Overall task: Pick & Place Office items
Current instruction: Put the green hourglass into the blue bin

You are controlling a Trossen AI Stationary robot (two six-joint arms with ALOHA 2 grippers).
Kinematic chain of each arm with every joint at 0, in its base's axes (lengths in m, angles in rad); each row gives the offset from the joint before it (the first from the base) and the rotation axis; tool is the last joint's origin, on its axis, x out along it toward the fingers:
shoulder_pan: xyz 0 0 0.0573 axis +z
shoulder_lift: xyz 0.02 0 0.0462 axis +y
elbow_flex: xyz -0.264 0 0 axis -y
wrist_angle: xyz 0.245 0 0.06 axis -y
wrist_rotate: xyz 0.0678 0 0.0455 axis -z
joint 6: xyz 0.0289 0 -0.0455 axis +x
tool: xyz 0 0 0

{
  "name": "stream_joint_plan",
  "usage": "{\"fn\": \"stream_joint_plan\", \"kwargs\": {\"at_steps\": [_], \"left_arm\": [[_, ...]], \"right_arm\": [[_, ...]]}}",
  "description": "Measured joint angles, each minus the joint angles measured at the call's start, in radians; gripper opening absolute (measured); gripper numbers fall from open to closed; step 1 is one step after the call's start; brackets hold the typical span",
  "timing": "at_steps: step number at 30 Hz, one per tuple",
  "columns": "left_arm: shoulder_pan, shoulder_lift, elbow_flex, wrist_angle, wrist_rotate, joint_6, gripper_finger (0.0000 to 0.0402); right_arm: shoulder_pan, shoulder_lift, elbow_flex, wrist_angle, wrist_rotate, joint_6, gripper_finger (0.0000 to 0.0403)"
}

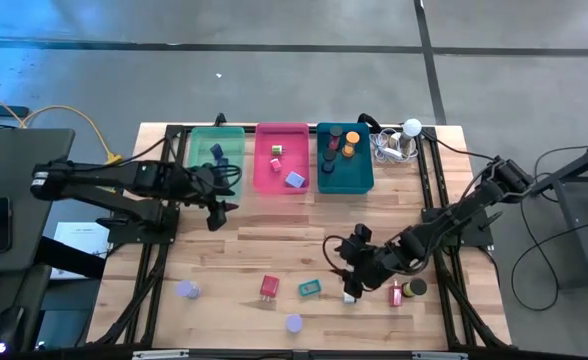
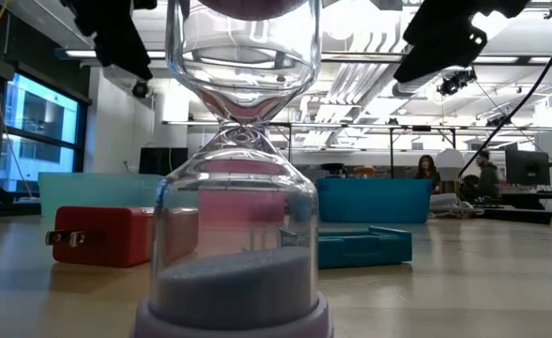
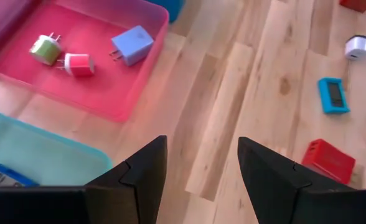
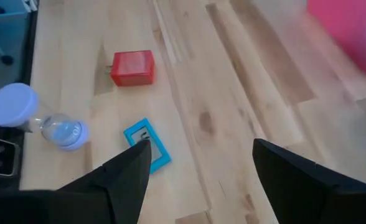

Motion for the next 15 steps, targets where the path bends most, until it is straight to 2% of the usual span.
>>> {"fn": "stream_joint_plan", "kwargs": {"at_steps": [6, 11, 15], "left_arm": [[-0.040, 0.001, -0.005, -0.001, 0.000, 0.000, 0.0191], [-0.050, 0.005, -0.010, 0.000, -0.001, 0.000, 0.0191], [-0.050, 0.005, -0.026, 0.001, -0.001, -0.005, 0.0191]], "right_arm": [[-0.037, 0.003, 0.000, 0.085, -0.114, -0.033, 0.0270], [-0.066, 0.004, 0.000, 0.161, -0.099, -0.158, 0.0270], [-0.076, 0.004, 0.000, 0.162, -0.045, -0.167, 0.0270]]}}
